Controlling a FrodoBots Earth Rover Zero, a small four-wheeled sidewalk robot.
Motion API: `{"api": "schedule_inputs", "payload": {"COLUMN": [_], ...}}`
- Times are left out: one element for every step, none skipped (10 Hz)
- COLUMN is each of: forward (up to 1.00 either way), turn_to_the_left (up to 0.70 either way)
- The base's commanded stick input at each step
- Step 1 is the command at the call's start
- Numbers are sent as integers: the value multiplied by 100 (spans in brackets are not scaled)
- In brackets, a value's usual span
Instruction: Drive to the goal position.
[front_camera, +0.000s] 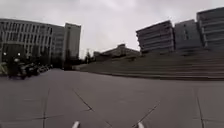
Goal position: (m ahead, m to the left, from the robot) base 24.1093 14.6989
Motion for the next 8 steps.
{"api": "schedule_inputs", "payload": {"forward": [60,60,60,60,60,60,60,60], "turn_to_the_left": [15,15,15,15,15,15,15,15]}}
